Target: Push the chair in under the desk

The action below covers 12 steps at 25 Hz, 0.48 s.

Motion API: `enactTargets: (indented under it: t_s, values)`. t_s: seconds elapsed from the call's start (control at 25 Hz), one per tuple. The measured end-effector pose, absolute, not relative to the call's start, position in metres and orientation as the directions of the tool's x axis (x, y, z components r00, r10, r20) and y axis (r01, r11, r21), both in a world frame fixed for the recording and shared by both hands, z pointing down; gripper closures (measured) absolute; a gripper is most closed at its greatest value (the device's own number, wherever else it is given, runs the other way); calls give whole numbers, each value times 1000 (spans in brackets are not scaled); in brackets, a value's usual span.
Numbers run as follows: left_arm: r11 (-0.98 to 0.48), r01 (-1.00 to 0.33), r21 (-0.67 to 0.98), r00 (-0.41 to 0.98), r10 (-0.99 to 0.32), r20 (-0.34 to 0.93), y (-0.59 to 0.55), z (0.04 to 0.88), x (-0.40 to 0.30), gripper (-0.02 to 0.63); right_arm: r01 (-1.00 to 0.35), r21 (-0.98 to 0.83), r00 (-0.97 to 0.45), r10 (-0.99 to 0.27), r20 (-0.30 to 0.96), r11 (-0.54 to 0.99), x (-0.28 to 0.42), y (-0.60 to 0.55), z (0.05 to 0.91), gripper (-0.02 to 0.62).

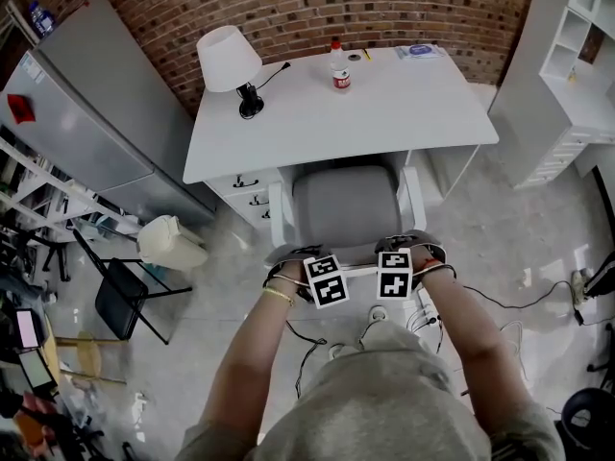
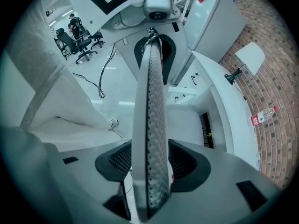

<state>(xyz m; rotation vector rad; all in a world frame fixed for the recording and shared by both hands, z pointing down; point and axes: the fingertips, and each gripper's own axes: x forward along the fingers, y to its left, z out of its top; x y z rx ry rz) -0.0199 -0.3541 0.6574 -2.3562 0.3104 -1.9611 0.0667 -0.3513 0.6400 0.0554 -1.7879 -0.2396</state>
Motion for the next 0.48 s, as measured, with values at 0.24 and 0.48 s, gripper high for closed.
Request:
enactTargets:
  t_s: [0.24, 0.48]
  values:
    - [-972, -169, -165, 224, -201, 954, -352, 649, -17, 411, 27, 230, -291, -212, 933, 973, 63, -355, 629, 393]
    - [-961, -187, -204, 244, -246, 938, -353, 639, -21, 397, 16, 271, -331, -251, 910, 962, 53, -355, 610, 391]
